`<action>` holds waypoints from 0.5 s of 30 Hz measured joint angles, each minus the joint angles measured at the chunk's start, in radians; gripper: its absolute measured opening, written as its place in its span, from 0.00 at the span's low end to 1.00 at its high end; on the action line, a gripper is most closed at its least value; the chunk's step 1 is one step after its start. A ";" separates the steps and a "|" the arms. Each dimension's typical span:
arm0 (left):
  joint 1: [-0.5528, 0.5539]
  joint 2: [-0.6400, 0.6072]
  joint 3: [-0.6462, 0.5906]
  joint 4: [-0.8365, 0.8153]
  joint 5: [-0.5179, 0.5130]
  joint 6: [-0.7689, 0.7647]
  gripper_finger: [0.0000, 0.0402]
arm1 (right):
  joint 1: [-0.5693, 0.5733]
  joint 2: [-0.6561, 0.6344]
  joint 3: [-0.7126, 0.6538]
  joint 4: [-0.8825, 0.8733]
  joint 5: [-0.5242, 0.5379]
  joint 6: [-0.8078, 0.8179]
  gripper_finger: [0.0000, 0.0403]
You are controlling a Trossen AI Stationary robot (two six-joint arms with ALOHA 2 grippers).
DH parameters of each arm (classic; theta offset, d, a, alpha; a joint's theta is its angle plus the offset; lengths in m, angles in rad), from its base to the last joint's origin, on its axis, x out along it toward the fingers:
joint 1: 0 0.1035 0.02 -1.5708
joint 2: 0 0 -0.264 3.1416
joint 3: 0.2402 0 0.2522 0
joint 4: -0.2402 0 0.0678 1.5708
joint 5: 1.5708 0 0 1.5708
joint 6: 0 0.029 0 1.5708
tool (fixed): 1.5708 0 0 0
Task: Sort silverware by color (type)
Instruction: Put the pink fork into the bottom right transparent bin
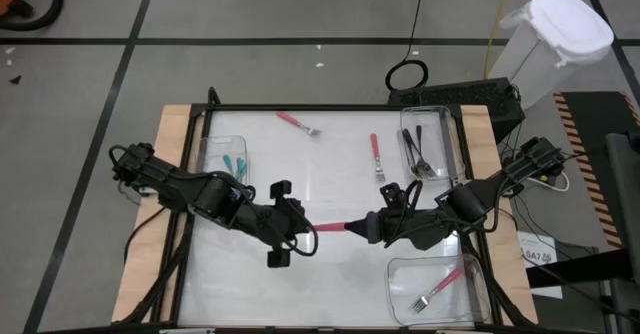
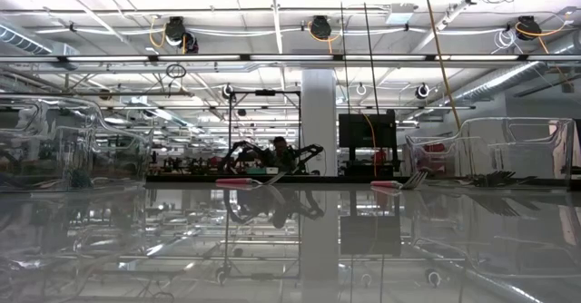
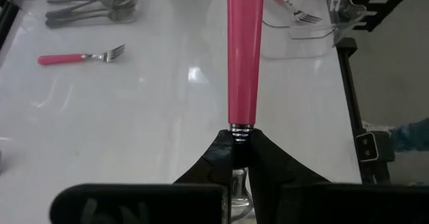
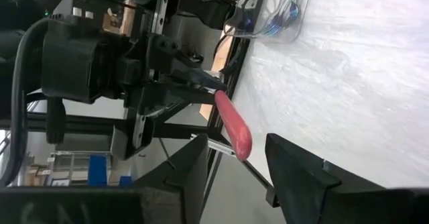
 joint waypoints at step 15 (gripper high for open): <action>0.011 0.000 0.000 0.072 -0.004 -0.032 0.05 | -0.016 0.022 0.000 0.003 0.002 -0.023 0.32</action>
